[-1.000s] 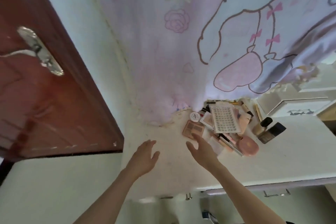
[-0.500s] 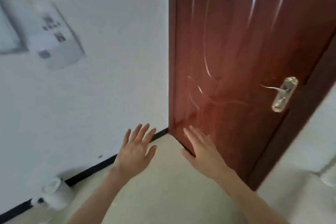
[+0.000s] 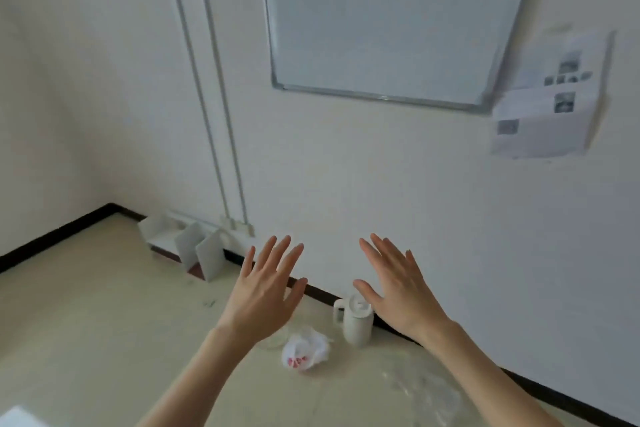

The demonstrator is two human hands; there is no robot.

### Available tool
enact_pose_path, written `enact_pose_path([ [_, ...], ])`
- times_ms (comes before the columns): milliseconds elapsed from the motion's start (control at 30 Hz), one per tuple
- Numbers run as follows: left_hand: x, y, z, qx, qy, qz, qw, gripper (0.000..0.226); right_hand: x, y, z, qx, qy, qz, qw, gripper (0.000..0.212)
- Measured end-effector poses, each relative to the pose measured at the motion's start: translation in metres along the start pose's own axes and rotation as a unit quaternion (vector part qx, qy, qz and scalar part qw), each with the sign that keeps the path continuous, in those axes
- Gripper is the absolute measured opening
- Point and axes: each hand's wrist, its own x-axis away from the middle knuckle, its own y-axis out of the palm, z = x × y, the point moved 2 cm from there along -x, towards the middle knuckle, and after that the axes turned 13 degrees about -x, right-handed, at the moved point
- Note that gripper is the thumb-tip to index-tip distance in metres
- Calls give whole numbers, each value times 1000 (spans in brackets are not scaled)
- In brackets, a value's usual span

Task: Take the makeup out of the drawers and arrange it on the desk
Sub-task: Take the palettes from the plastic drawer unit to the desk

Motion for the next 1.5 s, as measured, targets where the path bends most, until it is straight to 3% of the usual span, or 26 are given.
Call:
enact_pose_path([
  [267,6,-9,-180,-86,-209,-6,974,55,-190,92,-120,-28,-197,-102,975,63],
  [500,81,-25,-316,-132,-388,-22,912,56,-281,208,-267,-51,-343,-199,917,66],
  [667,142,-33,-410,-164,-469,-22,868,70,-310,295,-382,-65,-420,-232,875,68],
  [800,180,-32,-507,-184,-502,-33,845,56,-338,365,-472,-76,-452,-245,854,68],
  [1000,214,-49,-662,-195,-523,-36,829,55,-389,451,-607,-74,-467,-253,844,67],
  [1200,230,-42,-785,-185,-528,-44,828,54,-443,526,-700,-63,-457,-277,843,67],
  [1500,245,-8,-999,-185,-582,-88,787,57,-554,667,-853,-56,-471,-320,820,67],
])
